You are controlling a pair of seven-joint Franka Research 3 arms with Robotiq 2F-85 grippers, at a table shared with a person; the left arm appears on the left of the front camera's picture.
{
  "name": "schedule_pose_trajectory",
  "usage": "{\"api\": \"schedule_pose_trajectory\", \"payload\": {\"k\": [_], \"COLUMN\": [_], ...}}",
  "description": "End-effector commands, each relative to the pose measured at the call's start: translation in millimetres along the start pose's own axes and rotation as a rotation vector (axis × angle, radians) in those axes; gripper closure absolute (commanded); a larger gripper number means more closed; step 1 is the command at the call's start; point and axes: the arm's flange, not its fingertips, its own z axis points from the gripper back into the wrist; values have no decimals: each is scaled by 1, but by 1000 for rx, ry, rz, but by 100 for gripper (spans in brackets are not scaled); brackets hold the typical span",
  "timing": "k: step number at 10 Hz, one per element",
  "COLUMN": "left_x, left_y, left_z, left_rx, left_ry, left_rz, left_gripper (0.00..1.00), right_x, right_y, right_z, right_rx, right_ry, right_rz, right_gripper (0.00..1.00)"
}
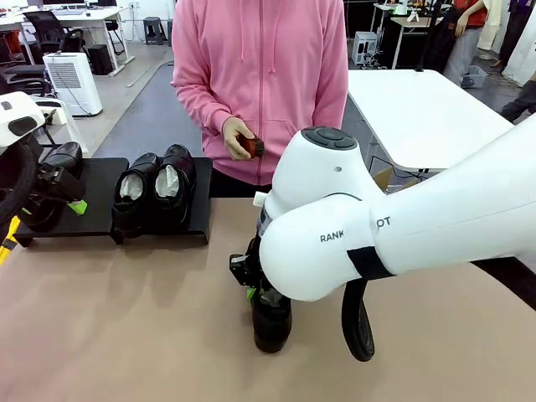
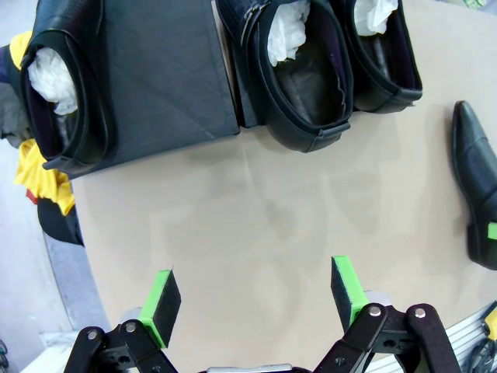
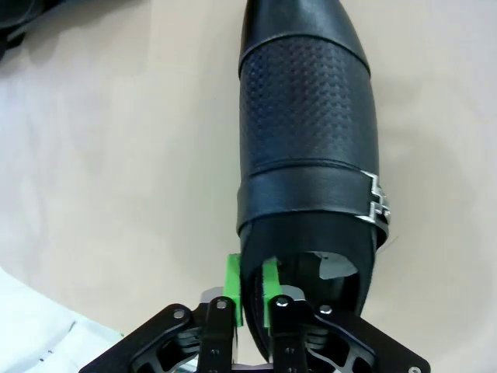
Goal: Organize the shoes by placing them on the stand.
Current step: Pick up one Shoe and place it in the middle of the table.
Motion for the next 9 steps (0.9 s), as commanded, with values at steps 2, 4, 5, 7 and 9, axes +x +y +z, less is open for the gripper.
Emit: {"api": "schedule_pose_trajectory", "payload": {"k": [2,4,5,7,9], "left_x": [-1,-1,-1,-1,-1], "left_y": [1,1,1,1,1], "left_z": [-2,-2,-2,-2,-2], "left_rx": [-14,-14,-14,-14,-14], "left_ry": [-13,-13,-13,-13,-13], "left_rz": [13,13,13,13,13], "left_gripper": [0,0,0,0,0], "right_x": [-3,-2,-3,-4,1], "right_y": [7,1,-2,-12,8], "right_z": [2,20,31,57,31], "right_rx": [22,68,102,149,83], "right_ry": [-9,-39,-24,-10,-27], "right_rz": [-7,-33,-23,-20,-30], "right_gripper": [34,4,0,0,0]}}
